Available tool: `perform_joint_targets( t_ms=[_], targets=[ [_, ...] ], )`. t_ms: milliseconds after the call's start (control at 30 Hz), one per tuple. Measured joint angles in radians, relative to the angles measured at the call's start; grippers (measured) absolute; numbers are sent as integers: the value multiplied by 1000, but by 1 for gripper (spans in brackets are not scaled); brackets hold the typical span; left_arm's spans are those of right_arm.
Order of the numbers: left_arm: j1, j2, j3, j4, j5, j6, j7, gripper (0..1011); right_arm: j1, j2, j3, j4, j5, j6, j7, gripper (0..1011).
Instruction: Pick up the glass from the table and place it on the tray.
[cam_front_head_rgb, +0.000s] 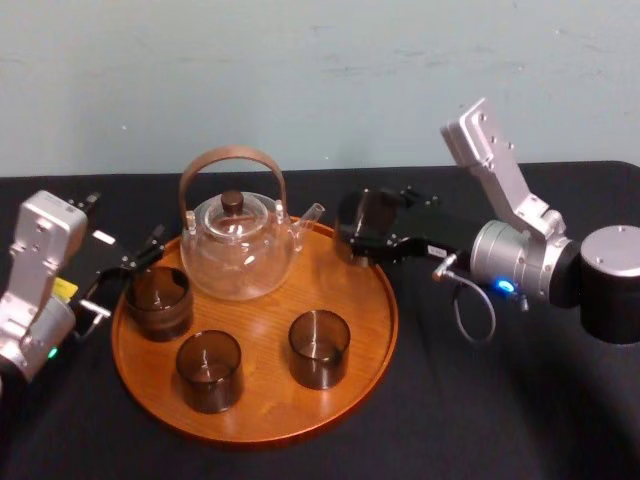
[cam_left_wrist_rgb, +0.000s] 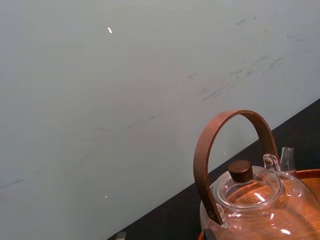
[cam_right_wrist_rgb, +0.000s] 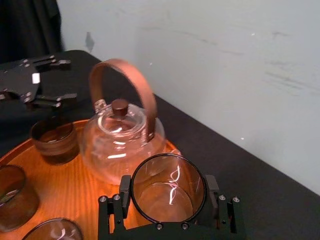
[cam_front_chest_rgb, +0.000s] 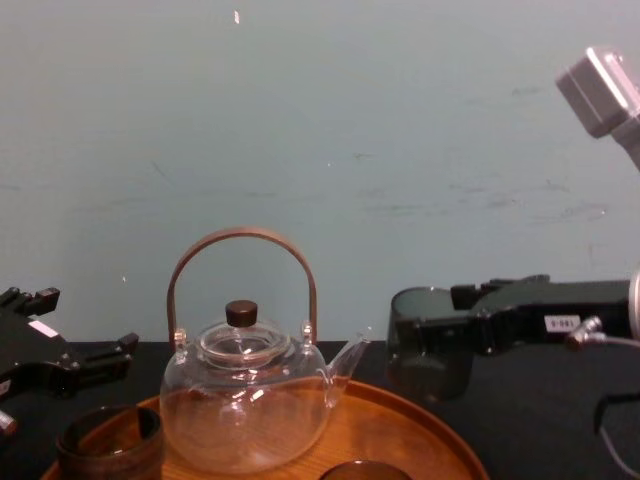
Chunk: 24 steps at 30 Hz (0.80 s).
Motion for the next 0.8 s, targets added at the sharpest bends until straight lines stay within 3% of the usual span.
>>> perform_joint_targets(
  t_ms=[233, 500, 533, 800],
  targets=[
    [0, 0, 0, 0, 0, 0, 0, 1001, -20, 18, -29, -19, 5, -9, 3, 900],
    [0, 0, 0, 0, 0, 0, 0, 1001, -26, 13, -47, -2, -2, -46, -15, 900],
    [0, 0, 0, 0, 0, 0, 0, 1001, -23, -9, -57, 49, -22, -91, -28, 900],
    [0, 0, 0, 0, 0, 0, 0, 1001, -4, -30, -68, 111, -26, -98, -18, 900]
  ],
)
